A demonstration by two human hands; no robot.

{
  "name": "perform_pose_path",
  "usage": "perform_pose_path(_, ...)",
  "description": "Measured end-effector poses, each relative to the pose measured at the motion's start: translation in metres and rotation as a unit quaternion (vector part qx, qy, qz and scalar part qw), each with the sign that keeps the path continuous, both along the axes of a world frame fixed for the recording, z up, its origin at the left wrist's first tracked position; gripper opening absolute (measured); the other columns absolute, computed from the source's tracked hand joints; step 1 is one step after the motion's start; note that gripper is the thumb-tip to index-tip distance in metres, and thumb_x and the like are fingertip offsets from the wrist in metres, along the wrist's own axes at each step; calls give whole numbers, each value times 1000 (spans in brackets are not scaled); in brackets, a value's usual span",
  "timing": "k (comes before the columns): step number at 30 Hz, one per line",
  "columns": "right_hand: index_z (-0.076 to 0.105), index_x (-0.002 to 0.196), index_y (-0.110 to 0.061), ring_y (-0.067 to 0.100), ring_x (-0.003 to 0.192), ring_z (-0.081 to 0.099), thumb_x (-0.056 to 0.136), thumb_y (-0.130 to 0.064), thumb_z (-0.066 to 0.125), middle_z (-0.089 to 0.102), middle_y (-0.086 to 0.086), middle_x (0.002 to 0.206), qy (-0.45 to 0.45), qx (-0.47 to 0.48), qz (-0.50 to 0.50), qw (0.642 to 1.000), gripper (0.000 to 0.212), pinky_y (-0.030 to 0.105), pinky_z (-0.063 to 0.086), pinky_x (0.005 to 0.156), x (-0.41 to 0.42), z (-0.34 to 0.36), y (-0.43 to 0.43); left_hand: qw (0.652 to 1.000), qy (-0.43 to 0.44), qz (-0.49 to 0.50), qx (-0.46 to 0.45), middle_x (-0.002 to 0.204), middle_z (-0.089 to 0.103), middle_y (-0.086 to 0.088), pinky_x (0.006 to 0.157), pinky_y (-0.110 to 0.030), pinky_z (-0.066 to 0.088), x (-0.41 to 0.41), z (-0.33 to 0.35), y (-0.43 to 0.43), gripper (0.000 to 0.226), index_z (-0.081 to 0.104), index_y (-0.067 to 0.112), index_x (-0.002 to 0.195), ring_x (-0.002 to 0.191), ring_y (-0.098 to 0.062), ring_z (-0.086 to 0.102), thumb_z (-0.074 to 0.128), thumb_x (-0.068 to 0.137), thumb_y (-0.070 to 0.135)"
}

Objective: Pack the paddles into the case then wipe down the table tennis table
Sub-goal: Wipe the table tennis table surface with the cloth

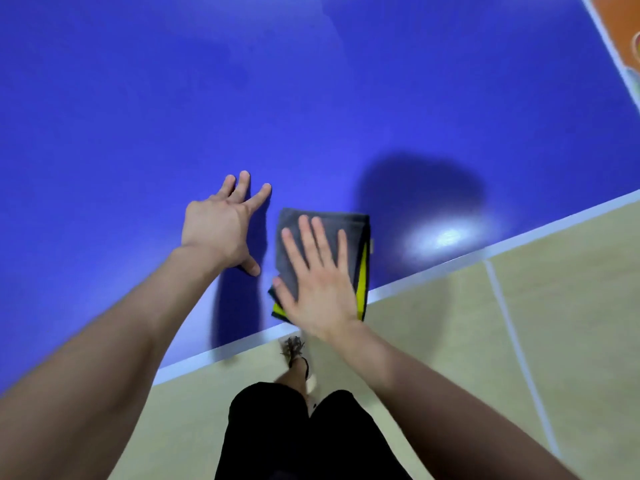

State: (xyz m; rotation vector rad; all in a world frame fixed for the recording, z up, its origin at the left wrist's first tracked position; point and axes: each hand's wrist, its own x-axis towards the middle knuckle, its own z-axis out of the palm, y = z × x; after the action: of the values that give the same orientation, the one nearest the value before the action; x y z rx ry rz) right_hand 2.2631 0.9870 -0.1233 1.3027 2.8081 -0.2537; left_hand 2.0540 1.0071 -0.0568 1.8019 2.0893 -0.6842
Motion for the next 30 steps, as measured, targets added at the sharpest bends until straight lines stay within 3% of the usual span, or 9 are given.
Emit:
perform_pose_path(4, 31, 172, -27, 23, 170, 8, 107, -56, 53, 14, 2, 183, 64, -7, 93, 994, 74, 62, 15, 133, 40, -6, 21, 1000, -8, 2, 0, 179, -9, 10, 70, -33, 40, -1, -2, 0, 164, -12, 50, 165, 166, -11, 4, 91, 43, 84)
perform_pose_path(6, 38, 170, -28, 22, 169, 14, 105, -55, 58, 22, 0, 181, 73, 23, 23, 997, 73, 63, 19, 131, 84, -9, 59, 1000, -9, 1, 1, 179, -9, 10, 70, -34, 40, -1, -3, 1, 164, -13, 50, 165, 166, -11, 4, 91, 43, 84)
perform_pose_path(9, 32, 172, -30, 21, 169, 11, 107, -59, 50, 19, -1, 182, 29, 59, -113, 991, 74, 63, 18, 131, 137, -9, 102, 1000, -9, 1, 2, 179, -8, 10, 72, -35, 42, -2, -4, 0, 164, -12, 50, 165, 166, -12, 4, 92, 43, 83)
perform_pose_path(13, 20, 175, -24, 27, 170, 3, 105, -64, 42, 9, 8, 183, -5, 65, -261, 963, 83, 66, 8, 132, 92, -9, 74, 1000, -17, 6, 1, 179, -9, 10, 75, -37, 44, -1, -1, -1, 164, -12, 50, 165, 166, -12, 3, 93, 43, 82)
perform_pose_path(15, 15, 176, -20, 32, 170, -2, 106, -65, 39, 3, 14, 183, -7, 45, -214, 976, 86, 68, 5, 132, 45, -7, 27, 1000, -16, 11, -1, 179, -10, 10, 75, -38, 46, -1, -1, -1, 164, -13, 49, 165, 166, -12, 0, 93, 45, 81)
perform_pose_path(18, 13, 176, -20, 31, 170, -7, 108, -63, 39, -2, 14, 183, 4, 1, -52, 999, 84, 69, 7, 131, 9, -2, -15, 1000, -19, 10, -9, 179, -11, 8, 76, -39, 51, -1, 0, -1, 164, -15, 48, 165, 166, -13, -1, 92, 46, 82)
perform_pose_path(23, 33, 171, -29, 23, 169, 13, 108, -53, 53, 21, 3, 181, 76, 13, 132, 988, 70, 57, 11, 135, 54, -12, 79, 1000, -16, 3, -11, 179, -11, 9, 72, -36, 50, -4, -3, 0, 164, -19, 50, 164, 166, -13, -1, 88, 45, 87)
perform_pose_path(28, 40, 169, -27, 24, 167, 22, 106, -59, 47, 29, 4, 179, 75, 69, -152, 983, 71, 59, 13, 134, 35, -18, 231, 1000, -4, -7, -7, 178, -12, 12, 66, -33, 49, -6, -8, -3, 162, -20, 52, 162, 166, -10, -2, 86, 46, 88)
perform_pose_path(30, 37, 170, -24, 27, 168, 19, 105, -59, 41, 26, 7, 180, 61, 69, -202, 975, 74, 62, 11, 134, 19, -18, 250, 1000, 1, -6, -5, 178, -12, 13, 65, -32, 47, -6, -7, -2, 162, -19, 52, 162, 165, -9, -1, 87, 45, 86)
